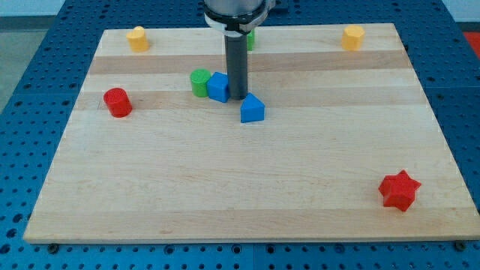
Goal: Move the blue triangle parallel to the red star
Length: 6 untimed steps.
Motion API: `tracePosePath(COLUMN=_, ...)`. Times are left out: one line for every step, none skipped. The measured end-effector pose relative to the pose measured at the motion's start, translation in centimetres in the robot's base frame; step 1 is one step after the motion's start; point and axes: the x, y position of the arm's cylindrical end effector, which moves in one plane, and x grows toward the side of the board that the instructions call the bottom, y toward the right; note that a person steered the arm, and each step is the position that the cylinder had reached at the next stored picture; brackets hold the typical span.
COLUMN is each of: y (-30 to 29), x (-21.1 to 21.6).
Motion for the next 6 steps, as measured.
tracePosePath(y=-0.4, x=1.1)
tracePosePath(y=-0.4, x=2.7)
tracePosePath(y=0.1, x=4.5)
tracePosePath(y=2.5, x=4.6)
tracePosePath(y=5.7, x=4.1)
tracePosePath(y=8.8, x=4.1)
